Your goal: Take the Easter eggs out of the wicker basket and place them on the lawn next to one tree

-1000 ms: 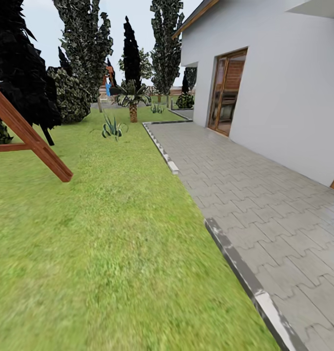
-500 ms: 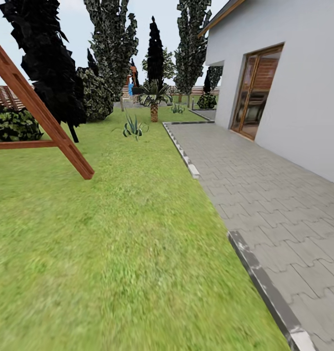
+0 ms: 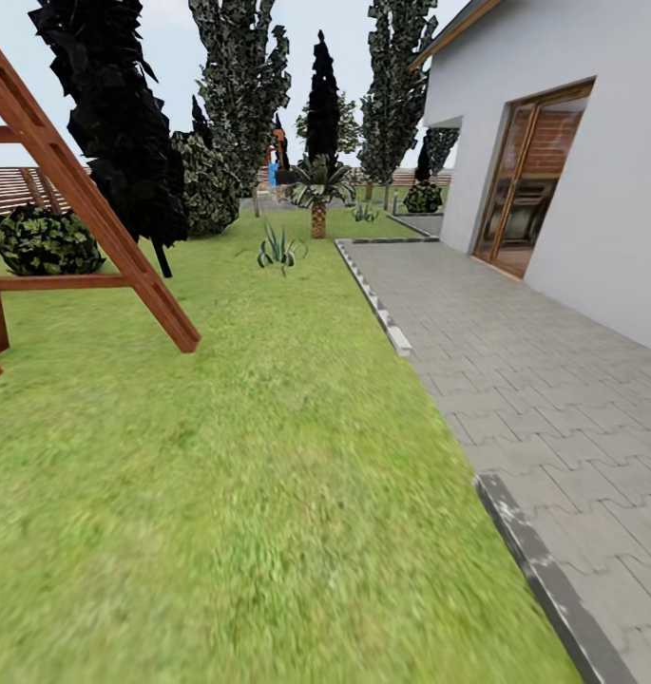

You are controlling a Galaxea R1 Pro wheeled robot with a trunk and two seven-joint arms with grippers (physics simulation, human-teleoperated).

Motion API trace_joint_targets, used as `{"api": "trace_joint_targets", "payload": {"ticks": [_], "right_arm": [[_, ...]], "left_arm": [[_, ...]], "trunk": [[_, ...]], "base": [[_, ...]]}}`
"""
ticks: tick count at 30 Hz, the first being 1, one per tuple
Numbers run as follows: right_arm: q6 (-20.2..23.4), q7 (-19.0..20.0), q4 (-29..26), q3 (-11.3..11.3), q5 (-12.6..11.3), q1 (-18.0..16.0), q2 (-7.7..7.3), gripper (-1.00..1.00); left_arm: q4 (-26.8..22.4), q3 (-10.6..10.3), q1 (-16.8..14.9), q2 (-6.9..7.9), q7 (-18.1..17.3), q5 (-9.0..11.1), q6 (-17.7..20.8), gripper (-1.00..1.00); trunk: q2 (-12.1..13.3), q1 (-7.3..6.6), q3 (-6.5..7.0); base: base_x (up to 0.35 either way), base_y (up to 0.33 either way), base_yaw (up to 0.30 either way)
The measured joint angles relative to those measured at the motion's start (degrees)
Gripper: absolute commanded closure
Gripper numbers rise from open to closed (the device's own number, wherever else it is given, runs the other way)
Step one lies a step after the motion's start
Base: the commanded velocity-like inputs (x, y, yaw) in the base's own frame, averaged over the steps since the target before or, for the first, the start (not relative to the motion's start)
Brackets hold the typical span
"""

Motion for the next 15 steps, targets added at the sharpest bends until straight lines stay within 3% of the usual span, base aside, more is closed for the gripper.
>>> {"api": "trace_joint_targets", "payload": {"ticks": [15], "right_arm": [[0.00, 0.00, -0.31, 0.06, 0.06, 0.00, -0.25, -1.00]], "left_arm": [[0.00, 0.00, 0.00, 0.00, 0.04, 0.00, 0.04, -1.00]], "trunk": [[0.00, 0.00, 0.00]], "base": [[0.319, 0.117, 0.001]]}}
